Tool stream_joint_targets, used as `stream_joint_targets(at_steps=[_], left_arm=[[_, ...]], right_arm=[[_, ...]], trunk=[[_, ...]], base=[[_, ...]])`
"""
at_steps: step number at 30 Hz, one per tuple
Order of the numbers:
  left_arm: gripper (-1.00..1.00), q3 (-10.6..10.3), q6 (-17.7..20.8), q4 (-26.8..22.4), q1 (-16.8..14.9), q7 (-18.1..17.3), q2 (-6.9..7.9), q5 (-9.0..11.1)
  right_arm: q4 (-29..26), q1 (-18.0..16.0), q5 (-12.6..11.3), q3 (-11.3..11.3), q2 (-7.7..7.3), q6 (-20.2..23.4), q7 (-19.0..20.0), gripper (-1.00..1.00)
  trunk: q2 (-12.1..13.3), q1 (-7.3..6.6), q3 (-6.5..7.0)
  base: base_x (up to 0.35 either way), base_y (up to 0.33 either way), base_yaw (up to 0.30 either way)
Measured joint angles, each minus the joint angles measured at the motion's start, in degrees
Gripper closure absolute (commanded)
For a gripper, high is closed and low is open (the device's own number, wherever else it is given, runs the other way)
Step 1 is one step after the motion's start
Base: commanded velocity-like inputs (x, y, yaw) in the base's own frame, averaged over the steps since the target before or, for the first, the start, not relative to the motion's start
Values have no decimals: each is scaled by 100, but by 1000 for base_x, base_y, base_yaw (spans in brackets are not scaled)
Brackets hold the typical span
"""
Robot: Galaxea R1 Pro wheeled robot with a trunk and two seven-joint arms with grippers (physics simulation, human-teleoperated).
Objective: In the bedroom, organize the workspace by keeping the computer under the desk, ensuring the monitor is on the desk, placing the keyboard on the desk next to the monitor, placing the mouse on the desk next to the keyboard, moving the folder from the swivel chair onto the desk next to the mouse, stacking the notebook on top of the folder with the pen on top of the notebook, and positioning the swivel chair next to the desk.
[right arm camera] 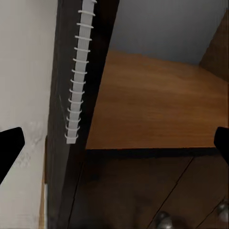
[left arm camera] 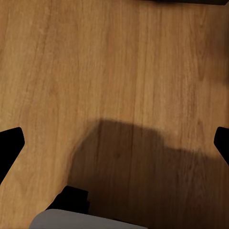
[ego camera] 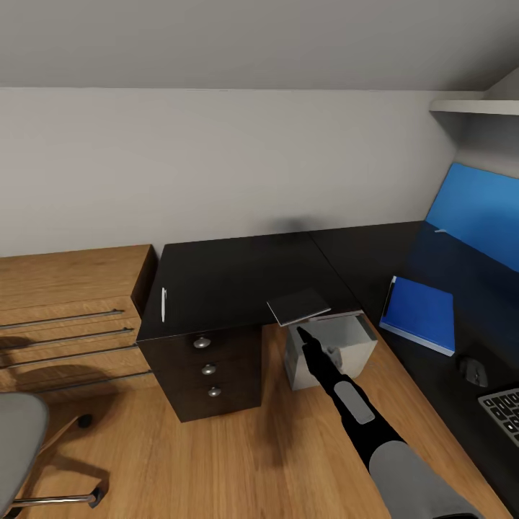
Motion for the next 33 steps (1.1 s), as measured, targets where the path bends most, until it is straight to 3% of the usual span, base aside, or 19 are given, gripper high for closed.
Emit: stream_joint_targets(at_steps=[8,33], left_arm=[[-100,0,0,0,0,0,0,-7],[-100,0,-1,16,0,-2,-5,-19]], right_arm=[[12,3,1,3,-1,99,157,-100],[49,60,2,4,7,119,153,-100]], trunk=[[0,0,0],[0,0,0]], base=[[0,0,0],[67,25,0]])
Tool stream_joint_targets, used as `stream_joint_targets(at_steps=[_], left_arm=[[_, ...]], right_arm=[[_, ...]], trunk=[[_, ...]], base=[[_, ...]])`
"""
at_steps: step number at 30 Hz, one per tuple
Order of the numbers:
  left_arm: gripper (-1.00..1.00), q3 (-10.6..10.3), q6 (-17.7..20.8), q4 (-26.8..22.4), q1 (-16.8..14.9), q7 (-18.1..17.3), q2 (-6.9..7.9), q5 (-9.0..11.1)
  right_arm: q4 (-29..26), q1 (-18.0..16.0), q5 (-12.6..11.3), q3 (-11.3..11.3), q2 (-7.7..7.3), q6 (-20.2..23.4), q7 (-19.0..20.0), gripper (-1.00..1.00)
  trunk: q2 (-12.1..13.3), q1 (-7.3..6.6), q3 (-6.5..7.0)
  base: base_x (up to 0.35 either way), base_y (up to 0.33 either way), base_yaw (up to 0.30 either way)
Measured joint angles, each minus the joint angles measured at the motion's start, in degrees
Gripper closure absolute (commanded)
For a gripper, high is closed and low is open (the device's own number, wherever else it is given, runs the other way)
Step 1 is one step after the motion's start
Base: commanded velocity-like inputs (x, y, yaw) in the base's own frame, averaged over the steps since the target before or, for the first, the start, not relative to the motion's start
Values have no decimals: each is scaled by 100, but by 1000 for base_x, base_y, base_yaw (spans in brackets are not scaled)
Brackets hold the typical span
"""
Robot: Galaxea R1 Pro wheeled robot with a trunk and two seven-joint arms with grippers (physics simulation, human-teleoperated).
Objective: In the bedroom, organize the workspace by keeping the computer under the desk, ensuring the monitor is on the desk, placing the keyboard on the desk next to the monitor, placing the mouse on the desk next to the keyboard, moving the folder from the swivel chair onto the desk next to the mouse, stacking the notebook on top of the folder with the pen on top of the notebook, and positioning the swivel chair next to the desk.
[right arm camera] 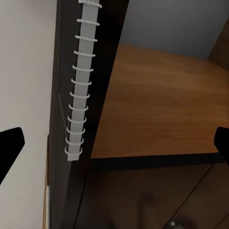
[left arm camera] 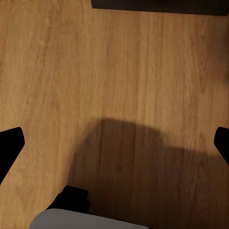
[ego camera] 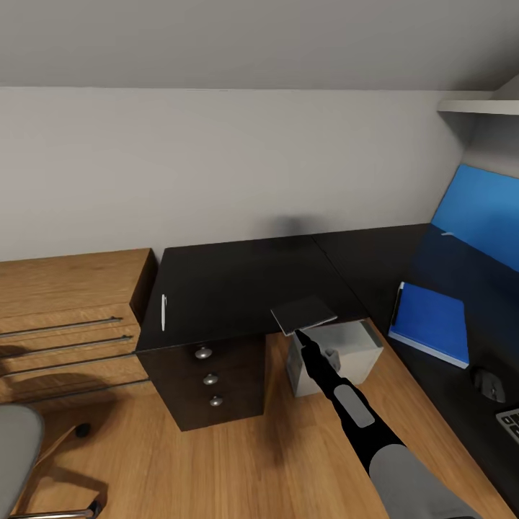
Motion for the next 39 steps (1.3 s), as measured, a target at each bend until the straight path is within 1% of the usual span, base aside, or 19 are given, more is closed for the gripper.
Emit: stream_joint_targets(at_steps=[7,11,20,31,39], left_arm=[[-100,0,0,1,-1,-11,3,-5],[-100,0,0,1,0,-1,-3,-6],[-100,0,-5,1,0,2,0,-6],[-100,0,-9,1,1,2,2,-6],[-100,0,-2,1,0,2,-2,-6]], right_arm=[[0,0,0,0,-3,-1,7,-100],[0,0,0,0,-7,-2,8,-100],[0,0,0,0,-8,-3,8,-100],[0,0,0,0,-9,-3,8,-100],[0,0,0,0,-9,-3,8,-100]], trunk=[[0,0,0],[159,-87,71],[161,-88,72],[160,-90,72],[161,-88,72]], base=[[4,1,0],[0,0,0],[0,0,0],[142,19,0],[25,6,0]])
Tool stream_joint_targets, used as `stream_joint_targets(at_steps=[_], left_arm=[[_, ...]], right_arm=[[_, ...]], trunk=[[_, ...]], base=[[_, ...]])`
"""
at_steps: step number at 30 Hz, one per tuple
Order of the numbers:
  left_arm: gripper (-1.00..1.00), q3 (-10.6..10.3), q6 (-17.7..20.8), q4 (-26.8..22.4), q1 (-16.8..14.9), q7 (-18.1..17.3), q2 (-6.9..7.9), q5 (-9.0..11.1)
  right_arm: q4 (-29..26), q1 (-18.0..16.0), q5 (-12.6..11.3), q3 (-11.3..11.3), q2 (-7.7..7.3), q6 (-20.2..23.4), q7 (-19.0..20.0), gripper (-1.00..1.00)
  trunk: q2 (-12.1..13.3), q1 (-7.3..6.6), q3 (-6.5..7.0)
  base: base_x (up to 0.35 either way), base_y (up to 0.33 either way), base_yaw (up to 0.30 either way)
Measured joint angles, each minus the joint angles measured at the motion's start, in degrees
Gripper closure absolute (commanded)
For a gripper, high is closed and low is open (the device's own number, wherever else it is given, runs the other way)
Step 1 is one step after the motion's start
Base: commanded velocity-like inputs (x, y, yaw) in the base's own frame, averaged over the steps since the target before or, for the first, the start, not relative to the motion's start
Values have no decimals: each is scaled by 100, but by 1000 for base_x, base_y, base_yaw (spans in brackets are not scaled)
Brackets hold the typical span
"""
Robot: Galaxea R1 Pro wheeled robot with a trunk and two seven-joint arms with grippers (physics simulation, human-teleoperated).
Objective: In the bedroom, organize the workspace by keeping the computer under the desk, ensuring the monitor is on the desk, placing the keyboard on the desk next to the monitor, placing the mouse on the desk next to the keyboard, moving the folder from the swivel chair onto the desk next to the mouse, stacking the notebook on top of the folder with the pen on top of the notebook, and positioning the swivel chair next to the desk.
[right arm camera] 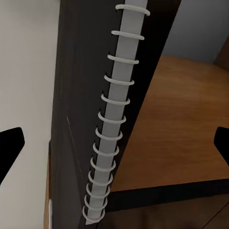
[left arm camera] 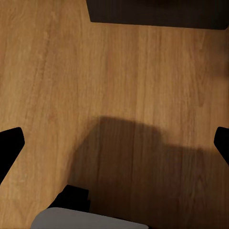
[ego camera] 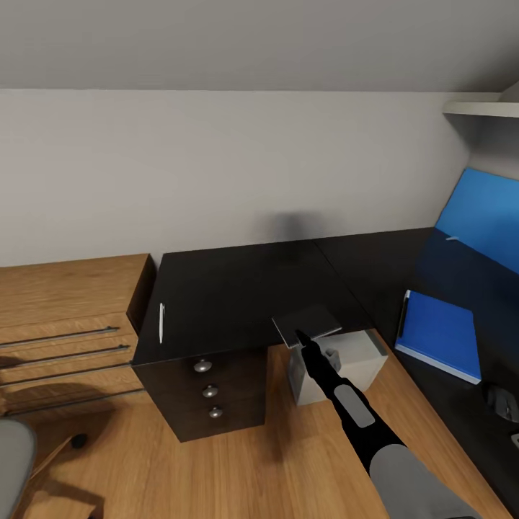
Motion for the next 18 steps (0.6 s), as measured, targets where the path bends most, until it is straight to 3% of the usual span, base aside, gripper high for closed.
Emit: stream_joint_targets(at_steps=[3,4,18], left_arm=[[-100,0,2,0,-1,0,4,0],[-100,0,0,0,-1,0,5,0],[-100,0,2,0,0,0,7,7]], right_arm=[[0,0,0,-1,0,0,-2,-100],[0,0,0,-1,0,0,-4,100],[-2,0,10,-7,0,-14,1,100]], trunk=[[0,0,0],[0,0,0],[0,0,0]], base=[[2,0,0],[0,0,0],[0,0,0]])
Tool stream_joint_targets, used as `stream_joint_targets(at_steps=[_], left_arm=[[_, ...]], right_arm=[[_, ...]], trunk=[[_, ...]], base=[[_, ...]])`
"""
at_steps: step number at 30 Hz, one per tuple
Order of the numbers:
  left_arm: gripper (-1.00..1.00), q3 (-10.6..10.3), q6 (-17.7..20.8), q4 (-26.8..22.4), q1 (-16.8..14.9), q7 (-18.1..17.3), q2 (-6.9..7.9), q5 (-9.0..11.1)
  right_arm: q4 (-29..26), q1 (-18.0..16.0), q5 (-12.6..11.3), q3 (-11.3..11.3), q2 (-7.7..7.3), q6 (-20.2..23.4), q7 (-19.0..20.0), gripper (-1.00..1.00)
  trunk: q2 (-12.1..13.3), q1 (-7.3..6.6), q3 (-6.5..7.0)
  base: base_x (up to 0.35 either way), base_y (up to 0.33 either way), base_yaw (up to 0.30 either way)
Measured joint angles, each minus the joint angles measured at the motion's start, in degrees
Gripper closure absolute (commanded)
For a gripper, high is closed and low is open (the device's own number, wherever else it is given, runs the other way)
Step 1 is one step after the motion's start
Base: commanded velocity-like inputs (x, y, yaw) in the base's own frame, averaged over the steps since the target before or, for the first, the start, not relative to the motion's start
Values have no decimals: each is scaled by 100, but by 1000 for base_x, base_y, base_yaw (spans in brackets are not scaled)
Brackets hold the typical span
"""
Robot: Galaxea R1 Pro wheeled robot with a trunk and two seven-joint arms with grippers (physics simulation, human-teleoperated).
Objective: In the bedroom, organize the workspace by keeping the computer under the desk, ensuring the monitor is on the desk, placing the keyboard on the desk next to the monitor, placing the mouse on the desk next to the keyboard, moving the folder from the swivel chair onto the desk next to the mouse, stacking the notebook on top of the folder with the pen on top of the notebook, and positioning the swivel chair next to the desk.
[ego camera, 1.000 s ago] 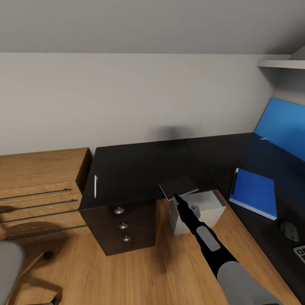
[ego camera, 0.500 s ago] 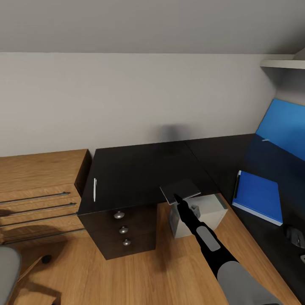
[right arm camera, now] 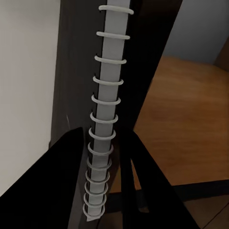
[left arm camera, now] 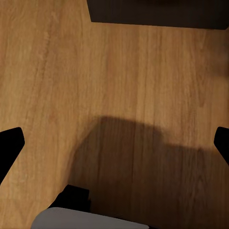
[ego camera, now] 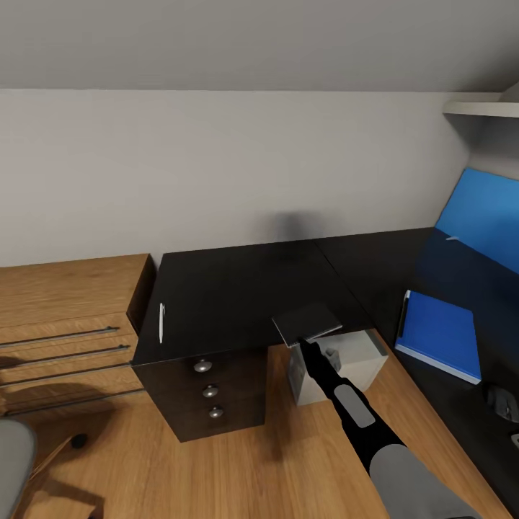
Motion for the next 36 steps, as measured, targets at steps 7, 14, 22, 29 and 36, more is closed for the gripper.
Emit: stream_joint_targets(at_steps=[7,14,22,29,36], left_arm=[[-100,9,-2,0,-1,0,1,2],[-100,1,0,0,0,0,0,2],[-100,0,0,0,0,1,0,-2],[-100,0,6,0,0,-6,-3,1],[-100,0,9,0,0,-5,-7,2]], right_arm=[[-8,0,-1,-6,-8,4,2,100],[-15,0,-3,-9,-9,8,-5,100],[-54,6,-3,-9,-18,10,0,100],[-236,64,-1,-10,-24,9,1,100],[-830,341,10,-15,-65,-6,-18,100]], trunk=[[39,-21,17],[320,-175,143],[640,-351,287],[921,-505,413],[963,-527,431]], base=[[0,0,0],[0,0,0],[0,0,0],[0,0,0],[0,0,0]])
